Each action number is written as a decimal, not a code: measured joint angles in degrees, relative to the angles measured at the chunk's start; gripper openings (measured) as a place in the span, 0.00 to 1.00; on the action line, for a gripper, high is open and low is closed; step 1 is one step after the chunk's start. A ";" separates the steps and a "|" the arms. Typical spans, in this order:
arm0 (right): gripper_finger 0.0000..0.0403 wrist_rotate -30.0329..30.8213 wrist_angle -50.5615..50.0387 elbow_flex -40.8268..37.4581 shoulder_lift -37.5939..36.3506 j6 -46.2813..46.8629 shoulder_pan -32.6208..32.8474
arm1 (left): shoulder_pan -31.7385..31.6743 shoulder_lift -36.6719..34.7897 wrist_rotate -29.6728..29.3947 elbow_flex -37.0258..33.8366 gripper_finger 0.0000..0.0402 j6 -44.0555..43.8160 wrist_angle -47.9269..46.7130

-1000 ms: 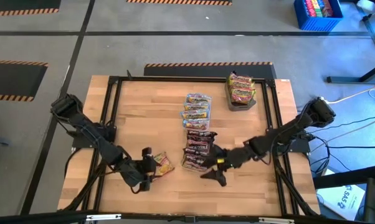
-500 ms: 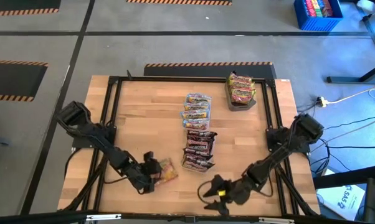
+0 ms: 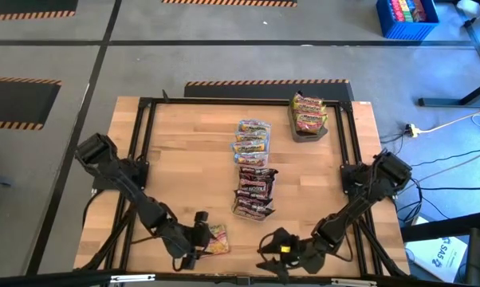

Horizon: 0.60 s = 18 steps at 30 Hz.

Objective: Sort Maruchan noodles
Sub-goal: Put the green noodle pack into the black bin

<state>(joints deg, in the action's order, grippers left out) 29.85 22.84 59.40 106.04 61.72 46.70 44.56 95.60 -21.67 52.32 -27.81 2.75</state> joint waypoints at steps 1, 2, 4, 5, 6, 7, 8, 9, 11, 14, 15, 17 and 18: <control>0.64 1.86 -0.13 0.00 0.00 0.81 -0.27 | 0.01 -0.86 0.45 1.54 0.54 -0.58 -2.76; 0.64 3.13 -0.03 -0.02 0.01 1.14 -0.26 | 0.31 -1.75 0.69 2.70 0.54 -2.02 -6.50; 0.64 5.42 1.51 0.08 0.79 3.14 -0.37 | 1.73 -3.14 0.72 4.15 0.54 -6.27 -14.30; 0.64 6.14 2.39 0.11 1.55 4.29 -0.39 | 2.58 -3.51 0.74 4.41 0.54 -8.75 -17.37; 0.64 6.56 2.95 0.07 2.39 5.24 -0.37 | 3.44 -3.68 0.49 4.42 0.54 -11.45 -20.15; 0.64 6.14 3.87 0.04 3.33 6.49 -0.37 | 4.39 -3.71 0.14 4.06 0.54 -14.07 -22.24; 0.64 5.59 4.34 0.09 4.24 8.25 -0.68 | 5.36 -3.65 -0.60 3.17 0.54 -16.36 -23.17; 0.64 5.49 4.29 0.38 5.14 9.76 -0.94 | 6.28 -3.50 -1.63 2.00 0.54 -18.11 -23.38; 0.64 5.24 4.19 1.17 7.12 12.43 -1.15 | 7.15 -2.40 -3.94 -0.70 0.54 -19.54 -20.10; 0.64 5.15 4.11 2.63 10.39 15.60 -2.62 | 7.03 -0.85 -7.02 -4.40 0.54 -18.83 -13.57; 0.64 4.80 4.01 3.21 11.39 16.21 -3.20 | 6.62 -0.06 -7.32 -5.30 0.54 -18.02 -10.53; 0.64 3.46 4.01 4.48 13.31 16.52 -4.45 | 5.77 1.45 -7.90 -6.72 0.54 -15.75 -6.12; 0.64 2.66 4.01 5.14 14.11 16.56 -5.03 | 5.34 2.33 -8.13 -6.96 0.54 -14.52 -3.90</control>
<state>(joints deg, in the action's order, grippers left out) 32.51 26.85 64.54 120.15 78.28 41.67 49.90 97.93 -29.80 45.37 -42.33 -1.15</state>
